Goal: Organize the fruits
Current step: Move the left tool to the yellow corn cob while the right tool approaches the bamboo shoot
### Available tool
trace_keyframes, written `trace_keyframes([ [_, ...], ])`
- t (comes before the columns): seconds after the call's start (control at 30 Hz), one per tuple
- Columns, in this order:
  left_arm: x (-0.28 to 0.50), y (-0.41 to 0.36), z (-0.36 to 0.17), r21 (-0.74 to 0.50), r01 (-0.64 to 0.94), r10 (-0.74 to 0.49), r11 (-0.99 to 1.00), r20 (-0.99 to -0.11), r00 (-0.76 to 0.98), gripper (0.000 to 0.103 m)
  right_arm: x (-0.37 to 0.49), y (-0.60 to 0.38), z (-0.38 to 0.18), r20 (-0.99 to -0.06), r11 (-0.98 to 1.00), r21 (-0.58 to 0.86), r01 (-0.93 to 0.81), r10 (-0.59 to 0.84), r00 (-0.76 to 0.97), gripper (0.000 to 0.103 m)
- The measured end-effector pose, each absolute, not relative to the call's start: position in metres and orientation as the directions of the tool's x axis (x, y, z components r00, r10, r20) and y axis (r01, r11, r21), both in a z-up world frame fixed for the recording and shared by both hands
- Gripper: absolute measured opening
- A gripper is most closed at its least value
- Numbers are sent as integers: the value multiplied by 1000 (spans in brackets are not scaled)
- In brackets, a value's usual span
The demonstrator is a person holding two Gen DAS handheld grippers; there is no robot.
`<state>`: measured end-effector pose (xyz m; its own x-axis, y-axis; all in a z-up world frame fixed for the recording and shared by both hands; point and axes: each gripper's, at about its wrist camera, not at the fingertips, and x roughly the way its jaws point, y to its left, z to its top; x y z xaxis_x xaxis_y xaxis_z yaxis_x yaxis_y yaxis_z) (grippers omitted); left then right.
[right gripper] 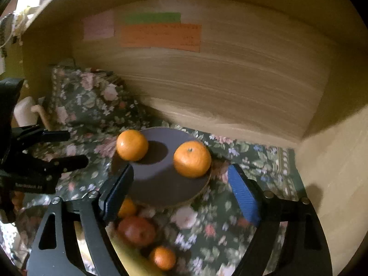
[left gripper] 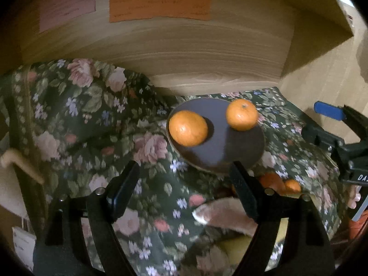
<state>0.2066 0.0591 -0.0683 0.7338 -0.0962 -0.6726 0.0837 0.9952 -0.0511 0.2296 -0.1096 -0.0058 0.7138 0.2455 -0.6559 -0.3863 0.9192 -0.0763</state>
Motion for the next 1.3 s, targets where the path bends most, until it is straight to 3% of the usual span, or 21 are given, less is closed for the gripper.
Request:
trace_keyframes([
  [0.67,127,48,-133,-103,137,-168,985,-753,636,82,155,-135,-76,-732,935,-23,-355,226,643,83],
  [0.83,122,45,-146,-82,137,-151,987,-759,633,82,155,-131,-85,-750,921,-19,-390,245,614,74],
  [0.93,121,39,-146,-63,157,-150,986,-753,641,73,155,-128,-89,-759,910,-17,-413,257,598,66],
  [1.3,143,52,-148,-63,117,-124,991,-761,637,33,146,-129,-91,-756,908,-66,-414,225,614,57],
])
